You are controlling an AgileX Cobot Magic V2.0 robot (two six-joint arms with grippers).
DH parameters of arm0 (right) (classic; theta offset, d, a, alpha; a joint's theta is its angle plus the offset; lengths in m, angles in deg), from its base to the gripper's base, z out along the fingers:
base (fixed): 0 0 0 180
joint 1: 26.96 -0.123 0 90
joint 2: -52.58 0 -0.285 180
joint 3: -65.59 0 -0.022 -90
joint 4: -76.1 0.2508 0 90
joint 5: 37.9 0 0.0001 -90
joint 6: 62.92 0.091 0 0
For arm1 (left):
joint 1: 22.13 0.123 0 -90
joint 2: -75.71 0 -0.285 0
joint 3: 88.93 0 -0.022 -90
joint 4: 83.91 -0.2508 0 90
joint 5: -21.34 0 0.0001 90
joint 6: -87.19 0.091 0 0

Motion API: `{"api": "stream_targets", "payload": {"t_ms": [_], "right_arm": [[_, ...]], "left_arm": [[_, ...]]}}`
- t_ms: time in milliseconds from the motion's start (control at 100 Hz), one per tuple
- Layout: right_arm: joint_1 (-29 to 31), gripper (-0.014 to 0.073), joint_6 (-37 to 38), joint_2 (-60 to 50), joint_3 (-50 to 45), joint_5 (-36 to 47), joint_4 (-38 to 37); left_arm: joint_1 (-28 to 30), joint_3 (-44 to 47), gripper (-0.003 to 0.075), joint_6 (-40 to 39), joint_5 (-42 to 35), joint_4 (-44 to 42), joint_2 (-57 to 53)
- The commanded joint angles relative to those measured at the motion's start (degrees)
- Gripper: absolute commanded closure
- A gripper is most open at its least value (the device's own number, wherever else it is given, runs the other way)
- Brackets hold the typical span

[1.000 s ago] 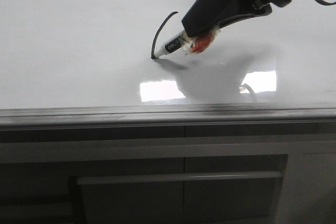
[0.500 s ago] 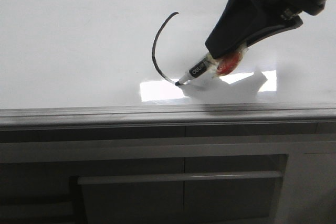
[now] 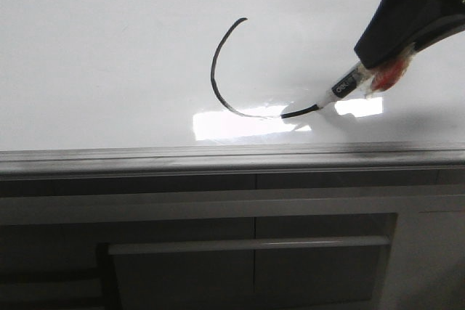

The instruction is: Write number 0 on whiteboard

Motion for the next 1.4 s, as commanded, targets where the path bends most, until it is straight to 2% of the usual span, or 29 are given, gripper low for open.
{"api": "stream_targets", "payload": {"t_ms": [0,830,1390], "right_arm": [[3.2,0.0651,0.6,0.4,1.2,6.4,-12.2],[3.3,0.0651,0.6,6.3,15.9,8.3,-10.4],[-6.5,0.0651,0.6,11.4,16.8,8.5,-10.2]], "left_arm": [[-0.4,-1.2,0.0740,-0.6,-2.4,-2.5,0.7],[-0.4,-1.2,0.0740,-0.6,-2.9,-2.5,0.7],[-0.4,-1.2,0.0740,-0.6,-2.9,-2.5,0.7]]}}
